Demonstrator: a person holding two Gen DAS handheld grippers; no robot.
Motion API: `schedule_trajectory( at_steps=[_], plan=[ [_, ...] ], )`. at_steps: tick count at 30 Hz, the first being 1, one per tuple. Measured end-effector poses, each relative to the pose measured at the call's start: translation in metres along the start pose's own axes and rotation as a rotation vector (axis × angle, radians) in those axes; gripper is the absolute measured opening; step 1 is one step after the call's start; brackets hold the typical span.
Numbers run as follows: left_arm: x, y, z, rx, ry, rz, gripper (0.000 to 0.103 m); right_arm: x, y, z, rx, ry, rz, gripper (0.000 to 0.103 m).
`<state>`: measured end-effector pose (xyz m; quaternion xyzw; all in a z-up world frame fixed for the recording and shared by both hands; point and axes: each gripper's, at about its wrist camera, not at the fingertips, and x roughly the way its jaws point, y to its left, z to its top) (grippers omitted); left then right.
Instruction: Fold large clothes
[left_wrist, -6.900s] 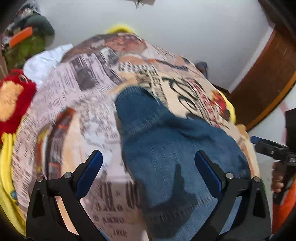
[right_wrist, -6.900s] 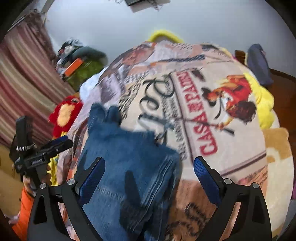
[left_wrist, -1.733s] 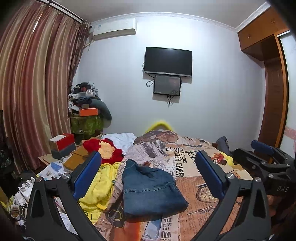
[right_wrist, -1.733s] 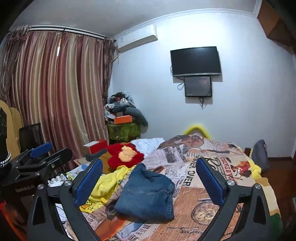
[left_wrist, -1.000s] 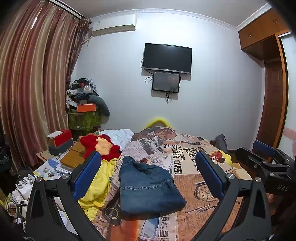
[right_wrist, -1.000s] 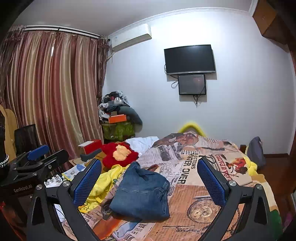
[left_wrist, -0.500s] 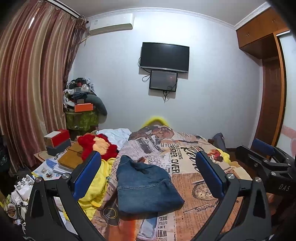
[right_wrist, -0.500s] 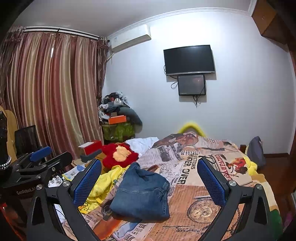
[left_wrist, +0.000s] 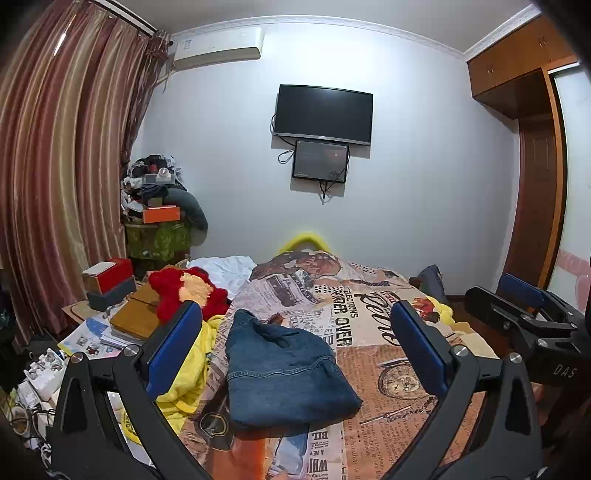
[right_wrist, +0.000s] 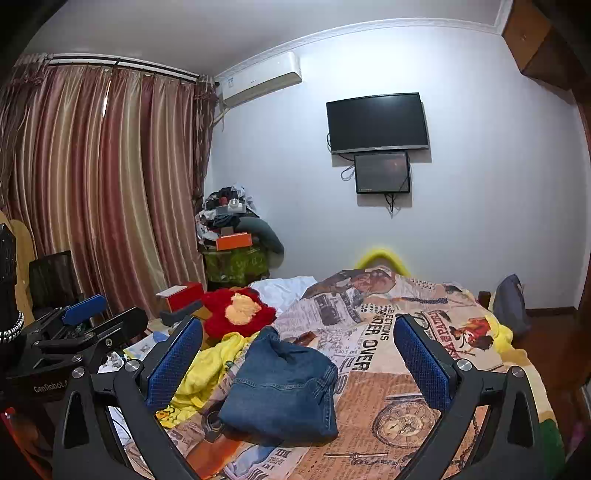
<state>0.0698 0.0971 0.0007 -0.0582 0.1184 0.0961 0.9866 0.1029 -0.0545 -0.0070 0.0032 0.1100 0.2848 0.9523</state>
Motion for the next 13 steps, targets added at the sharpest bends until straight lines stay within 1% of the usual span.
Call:
schedule_trajectory(
  at_steps=[13],
  plan=[
    [0.0029, 0.0022, 0.0013, -0.001, 0.019, -0.01, 0.103, 0.0033, -0.0032, 0.0, 0.007, 0.011, 0.0, 0.103]
  ],
)
